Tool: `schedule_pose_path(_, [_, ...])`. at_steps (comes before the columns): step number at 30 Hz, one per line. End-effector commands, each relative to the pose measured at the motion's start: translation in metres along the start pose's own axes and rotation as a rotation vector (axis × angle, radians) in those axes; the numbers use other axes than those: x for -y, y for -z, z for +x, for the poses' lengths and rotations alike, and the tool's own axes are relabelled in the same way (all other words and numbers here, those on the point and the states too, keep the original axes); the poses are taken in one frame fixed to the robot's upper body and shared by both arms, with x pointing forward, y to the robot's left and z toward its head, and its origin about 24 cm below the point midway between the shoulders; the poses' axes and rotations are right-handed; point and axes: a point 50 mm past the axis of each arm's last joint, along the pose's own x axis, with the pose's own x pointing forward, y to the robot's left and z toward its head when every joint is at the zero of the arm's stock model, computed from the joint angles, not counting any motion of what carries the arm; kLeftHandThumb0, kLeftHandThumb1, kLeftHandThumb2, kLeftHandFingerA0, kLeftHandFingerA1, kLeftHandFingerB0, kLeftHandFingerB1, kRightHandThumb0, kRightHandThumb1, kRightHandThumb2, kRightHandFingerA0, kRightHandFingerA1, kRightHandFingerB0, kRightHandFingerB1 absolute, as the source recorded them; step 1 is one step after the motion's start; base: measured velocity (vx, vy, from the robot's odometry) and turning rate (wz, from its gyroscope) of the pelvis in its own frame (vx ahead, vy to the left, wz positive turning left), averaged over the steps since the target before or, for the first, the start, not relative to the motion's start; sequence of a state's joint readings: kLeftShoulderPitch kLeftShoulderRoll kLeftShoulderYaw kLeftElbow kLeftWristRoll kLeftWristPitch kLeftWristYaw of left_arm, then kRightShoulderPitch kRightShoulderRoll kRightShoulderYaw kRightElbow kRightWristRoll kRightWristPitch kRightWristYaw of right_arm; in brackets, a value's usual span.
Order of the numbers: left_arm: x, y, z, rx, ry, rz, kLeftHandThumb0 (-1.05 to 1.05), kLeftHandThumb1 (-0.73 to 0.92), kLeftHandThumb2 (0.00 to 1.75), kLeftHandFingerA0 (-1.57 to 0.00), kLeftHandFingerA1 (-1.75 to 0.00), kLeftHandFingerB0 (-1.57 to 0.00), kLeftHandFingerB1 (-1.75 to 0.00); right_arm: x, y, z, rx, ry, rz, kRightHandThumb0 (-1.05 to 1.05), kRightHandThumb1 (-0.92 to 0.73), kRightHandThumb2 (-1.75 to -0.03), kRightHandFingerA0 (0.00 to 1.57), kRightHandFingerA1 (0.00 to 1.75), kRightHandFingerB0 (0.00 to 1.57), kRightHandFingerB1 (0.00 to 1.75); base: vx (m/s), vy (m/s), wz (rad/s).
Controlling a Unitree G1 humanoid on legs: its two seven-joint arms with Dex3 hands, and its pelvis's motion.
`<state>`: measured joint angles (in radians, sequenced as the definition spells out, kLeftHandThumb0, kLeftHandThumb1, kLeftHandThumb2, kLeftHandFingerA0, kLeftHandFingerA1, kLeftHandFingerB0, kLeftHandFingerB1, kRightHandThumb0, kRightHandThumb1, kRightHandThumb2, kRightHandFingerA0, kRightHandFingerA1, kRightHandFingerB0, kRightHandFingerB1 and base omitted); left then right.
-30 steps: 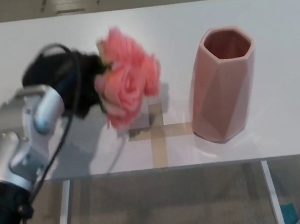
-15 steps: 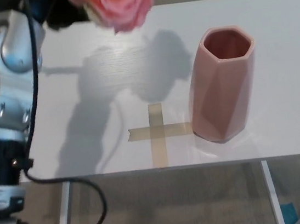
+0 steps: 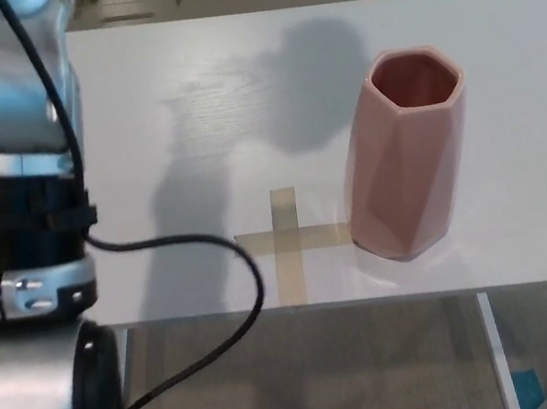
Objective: Use the left hand to pick up the rose and then lift and insert it into the pink vase.
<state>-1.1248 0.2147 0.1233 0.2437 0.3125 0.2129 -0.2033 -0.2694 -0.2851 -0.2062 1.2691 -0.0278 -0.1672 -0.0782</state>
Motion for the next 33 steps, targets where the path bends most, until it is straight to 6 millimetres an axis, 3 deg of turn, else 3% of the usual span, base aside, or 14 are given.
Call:
schedule_pose_path(1, [0.001,-0.026,0.014,-0.093,0.065,-0.411,-0.17,0.8,0.68,-0.98,-1.4,-0.84,-0.75,0.005,0.008,-0.001,-0.033,0.008,-0.006,-0.23,-0.54,-0.54,0.74,0.51,0.66,0.48,0.0,0.0,0.0])
schedule_pose_path(3, [0.003,-0.034,0.018,-0.102,0.071,-0.513,-0.17,0.8,0.68,-0.98,-1.4,-0.84,-0.75,0.005,0.007,-0.001,-0.03,0.007,-0.006,-0.23,-0.54,-0.54,0.74,0.51,0.66,0.48,0.0,0.0,0.0])
schedule_pose_path(12, [0.002,-0.048,0.025,-0.117,0.117,-0.582,-0.17,0.8,0.64,-1.09,-1.41,-0.83,-0.78,0.005,0.005,-0.001,-0.02,0.0,-0.002,-0.24,-0.54,-0.54,0.74,0.51,0.66,0.48,0.0,0.0,0.0])
schedule_pose_path(14, [0.009,-0.057,0.026,-0.142,0.155,-0.696,-0.18,0.78,0.64,-1.11,-1.45,-0.85,-0.73,0.005,0.006,-0.001,-0.02,0.0,-0.006,-0.25,-0.54,-0.54,0.74,0.51,0.67,0.48,0.0,0.0,0.0])
schedule_pose_path(18, [0.009,-0.059,0.026,-0.15,0.162,-0.713,-0.18,0.78,0.64,-1.11,-1.45,-0.85,-0.73,0.005,0.006,-0.001,-0.02,0.0,-0.006,-0.25,-0.54,-0.54,0.74,0.51,0.67,0.48,0.0,0.0,0.0])
schedule_pose_path(20, [0.015,-0.069,0.026,-0.165,0.189,-0.8,-0.19,0.78,0.63,-1.12,-1.39,-0.85,-0.67,0.005,0.006,-0.001,-0.018,-0.002,-0.007,-0.24,-0.53,-0.55,0.74,0.52,0.66,0.48,0.0,0.0,0.0])
schedule_pose_path(29, [0.023,-0.079,0.024,-0.17,0.268,-0.873,-0.21,0.8,0.63,-1.1,-1.38,-0.84,-0.65,0.005,0.007,-0.001,-0.022,-0.003,-0.012,-0.23,-0.53,-0.54,0.74,0.51,0.66,0.48,0.0,0.0,0.0])
schedule_pose_path(33, [0.035,-0.09,0.019,-0.172,0.309,-0.905,-0.21,0.8,0.63,-1.1,-1.36,-0.84,-0.64,0.005,0.008,-0.001,-0.032,0.001,-0.004,-0.24,-0.53,-0.55,0.74,0.52,0.66,0.48,0.0,0.0,0.0])
